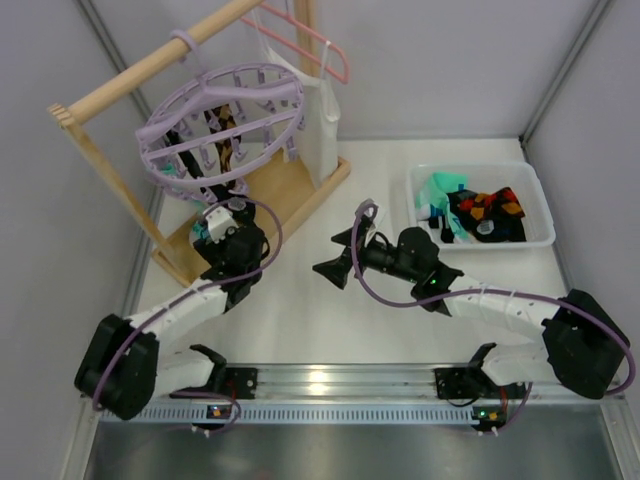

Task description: Remove the socks clipped to the hanger

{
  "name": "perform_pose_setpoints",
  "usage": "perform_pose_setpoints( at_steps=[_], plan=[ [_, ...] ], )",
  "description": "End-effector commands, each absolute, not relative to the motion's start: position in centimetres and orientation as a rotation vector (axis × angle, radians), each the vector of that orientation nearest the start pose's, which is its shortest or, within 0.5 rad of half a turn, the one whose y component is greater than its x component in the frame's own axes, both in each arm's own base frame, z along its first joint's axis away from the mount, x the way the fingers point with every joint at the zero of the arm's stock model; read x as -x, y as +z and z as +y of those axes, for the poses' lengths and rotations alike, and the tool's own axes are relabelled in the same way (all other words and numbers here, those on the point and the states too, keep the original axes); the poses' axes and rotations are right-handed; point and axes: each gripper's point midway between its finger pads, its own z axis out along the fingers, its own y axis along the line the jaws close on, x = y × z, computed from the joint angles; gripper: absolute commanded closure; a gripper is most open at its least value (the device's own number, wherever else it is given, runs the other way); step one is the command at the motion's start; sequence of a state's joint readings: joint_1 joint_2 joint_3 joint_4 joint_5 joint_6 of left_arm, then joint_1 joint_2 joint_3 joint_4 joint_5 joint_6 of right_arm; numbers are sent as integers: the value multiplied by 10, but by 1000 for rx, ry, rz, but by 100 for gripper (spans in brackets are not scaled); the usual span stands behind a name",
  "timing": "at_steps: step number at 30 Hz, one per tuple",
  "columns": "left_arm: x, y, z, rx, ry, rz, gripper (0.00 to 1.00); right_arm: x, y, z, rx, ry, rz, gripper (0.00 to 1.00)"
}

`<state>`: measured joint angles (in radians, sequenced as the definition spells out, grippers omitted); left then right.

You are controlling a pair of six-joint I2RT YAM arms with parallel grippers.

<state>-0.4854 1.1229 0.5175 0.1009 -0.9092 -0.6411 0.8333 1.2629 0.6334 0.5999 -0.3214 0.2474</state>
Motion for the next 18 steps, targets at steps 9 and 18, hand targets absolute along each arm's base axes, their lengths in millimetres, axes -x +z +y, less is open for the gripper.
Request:
perform_pose_setpoints(
  at_steps=[9, 18],
  plan=[
    [-408, 160, 4, 755, 387, 1557, 2, -213, 254, 350, 784, 1161, 1390, 1],
    [-421, 155, 31, 797, 473, 1552, 46, -212, 251, 358, 791, 1204, 1376, 1]
  ],
)
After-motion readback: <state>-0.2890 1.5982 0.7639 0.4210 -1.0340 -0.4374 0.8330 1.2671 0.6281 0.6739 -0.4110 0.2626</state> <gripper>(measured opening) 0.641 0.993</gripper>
